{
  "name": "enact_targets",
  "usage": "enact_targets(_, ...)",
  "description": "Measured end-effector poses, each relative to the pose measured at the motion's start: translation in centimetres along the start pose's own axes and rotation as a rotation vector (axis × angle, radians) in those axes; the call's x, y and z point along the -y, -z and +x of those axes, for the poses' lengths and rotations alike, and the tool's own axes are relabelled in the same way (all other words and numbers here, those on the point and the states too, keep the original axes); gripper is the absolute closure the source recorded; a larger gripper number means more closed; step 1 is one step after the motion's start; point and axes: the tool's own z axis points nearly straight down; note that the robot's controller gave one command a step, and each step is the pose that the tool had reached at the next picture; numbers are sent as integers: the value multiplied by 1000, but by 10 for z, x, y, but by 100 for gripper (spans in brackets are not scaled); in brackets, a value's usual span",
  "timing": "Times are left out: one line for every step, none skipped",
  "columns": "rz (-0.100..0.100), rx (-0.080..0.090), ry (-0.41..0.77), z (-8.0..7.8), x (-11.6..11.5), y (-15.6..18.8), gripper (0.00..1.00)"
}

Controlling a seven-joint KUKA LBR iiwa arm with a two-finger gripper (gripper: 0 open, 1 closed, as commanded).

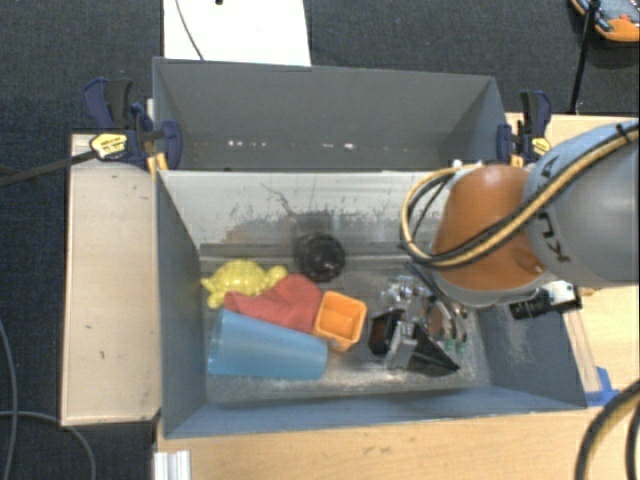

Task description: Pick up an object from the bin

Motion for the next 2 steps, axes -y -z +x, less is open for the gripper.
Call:
enact_targets(-5,0,-37,7,34,-50,100)
enact_targets(4,-14,-37,3,42,3,100)
